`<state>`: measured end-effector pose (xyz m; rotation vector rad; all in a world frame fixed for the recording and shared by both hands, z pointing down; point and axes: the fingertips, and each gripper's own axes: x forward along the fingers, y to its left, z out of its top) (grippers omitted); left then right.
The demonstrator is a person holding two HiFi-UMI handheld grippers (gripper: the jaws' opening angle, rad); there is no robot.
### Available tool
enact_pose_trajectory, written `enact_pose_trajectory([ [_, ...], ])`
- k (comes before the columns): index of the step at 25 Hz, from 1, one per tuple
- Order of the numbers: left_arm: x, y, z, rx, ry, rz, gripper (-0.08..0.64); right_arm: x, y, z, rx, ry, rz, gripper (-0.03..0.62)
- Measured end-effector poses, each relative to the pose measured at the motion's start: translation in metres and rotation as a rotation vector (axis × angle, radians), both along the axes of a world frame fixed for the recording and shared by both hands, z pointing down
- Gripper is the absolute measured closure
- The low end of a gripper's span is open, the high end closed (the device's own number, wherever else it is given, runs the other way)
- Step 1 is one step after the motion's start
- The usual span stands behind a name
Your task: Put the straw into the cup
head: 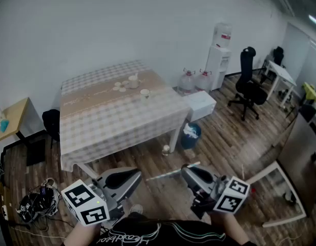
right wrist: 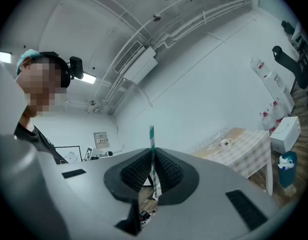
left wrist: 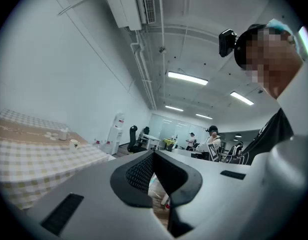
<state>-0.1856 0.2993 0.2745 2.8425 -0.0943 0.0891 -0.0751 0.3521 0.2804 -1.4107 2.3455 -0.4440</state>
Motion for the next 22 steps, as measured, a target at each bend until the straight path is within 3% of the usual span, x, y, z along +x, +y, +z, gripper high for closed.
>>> enact_pose_trajectory([
  [12,0.009,0.009,0.006,-0.012,-0.024,0.003,0.563,0.015,0.015,0.003,0.003,-0.027,0.034,0.561],
  [18,0.021,0.002,0.013,-0.025,-0.038,0.021,0.563,0.034,0.013,0.003,0.031,-0.134,0.043,0.56],
  [22,0.032,-0.013,0.016,-0.036,-0.034,0.037,0.563,0.047,0.0,0.008,0.004,-0.109,0.084,0.56],
])
